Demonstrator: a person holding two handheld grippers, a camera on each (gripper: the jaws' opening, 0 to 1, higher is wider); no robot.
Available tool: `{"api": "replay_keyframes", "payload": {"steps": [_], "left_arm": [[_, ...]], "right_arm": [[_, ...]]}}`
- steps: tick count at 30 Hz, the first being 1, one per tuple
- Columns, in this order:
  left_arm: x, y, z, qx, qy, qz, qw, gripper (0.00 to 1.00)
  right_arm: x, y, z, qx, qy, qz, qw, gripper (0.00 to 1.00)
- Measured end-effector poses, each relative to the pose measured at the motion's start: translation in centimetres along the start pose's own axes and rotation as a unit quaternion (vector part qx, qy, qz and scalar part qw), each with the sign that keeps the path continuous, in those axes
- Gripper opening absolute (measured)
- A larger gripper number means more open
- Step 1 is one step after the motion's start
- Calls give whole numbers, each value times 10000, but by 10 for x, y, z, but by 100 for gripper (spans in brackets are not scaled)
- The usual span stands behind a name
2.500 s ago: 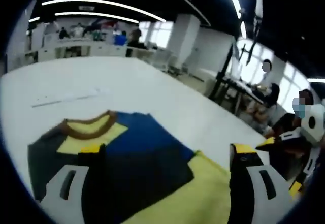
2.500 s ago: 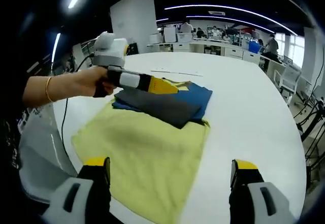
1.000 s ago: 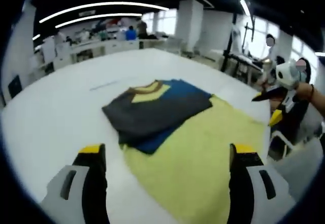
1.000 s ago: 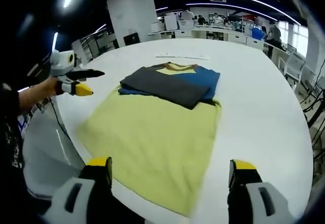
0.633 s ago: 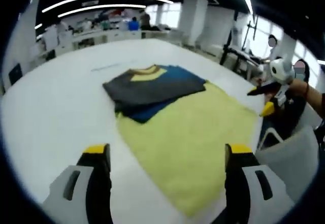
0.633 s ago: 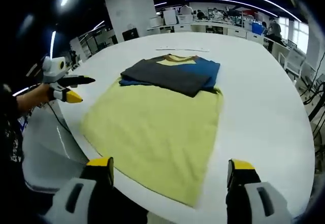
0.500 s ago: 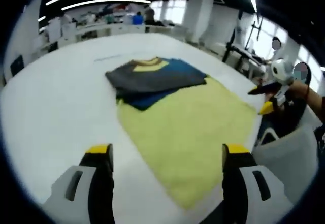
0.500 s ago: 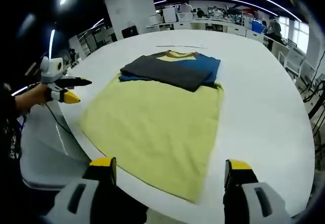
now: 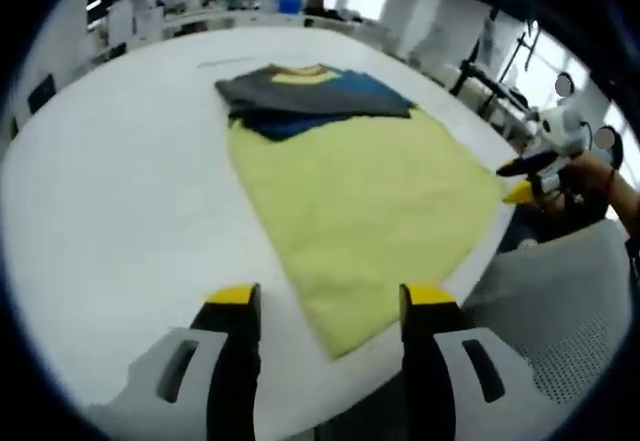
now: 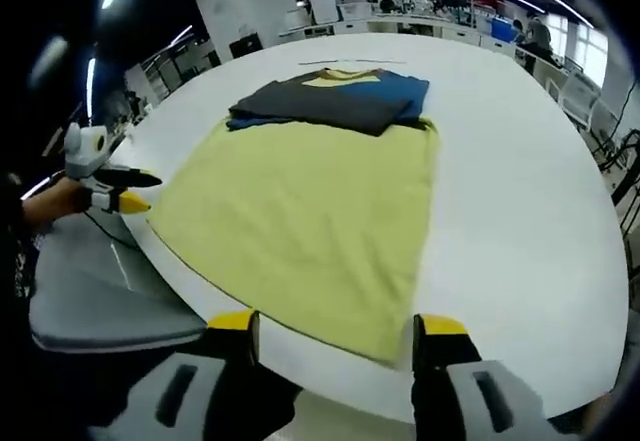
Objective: Fold the garment on the visible template until the final outline fits inside the template.
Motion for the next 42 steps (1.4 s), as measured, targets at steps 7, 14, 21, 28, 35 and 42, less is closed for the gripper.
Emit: {"api": "replay_keyframes", "payload": {"steps": [7, 14, 21, 28, 35, 42], "left_arm": [[-1, 10, -1, 129, -443, 239, 9987, 31], [-6, 12, -3, -218, -527, 347, 9978, 19], [-5, 15, -4, -410, -487, 437, 9970, 8], [-6, 14, -1, -423, -487, 558, 9964, 2], [-8, 12, -2, -193, -430, 569, 9973, 0], [-14, 11, -2, 85, -455, 571, 9973, 0]], "right_arm": [[-1, 1, -3, 25, 176, -68, 9998, 51], [-3, 4, -9, 139, 370, -107, 9992, 28], [-4, 5, -17, 198, 532, -138, 9983, 13], [-4, 5, -18, 257, 560, -173, 9980, 1], [-4, 4, -18, 278, 499, -206, 9982, 0], [-7, 6, -15, 231, 416, -172, 9987, 0]]}}
Point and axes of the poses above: the point that each gripper's makers call its tool centre point, and the gripper's own axes: x roughly forward along the fingers, z roughly to its left, y roughly out of its underside, the point moved 10 cm from there along -x, roughly backward along the fingers, and after that the axes turned 9 degrees about -y, right-handed, at the moved point
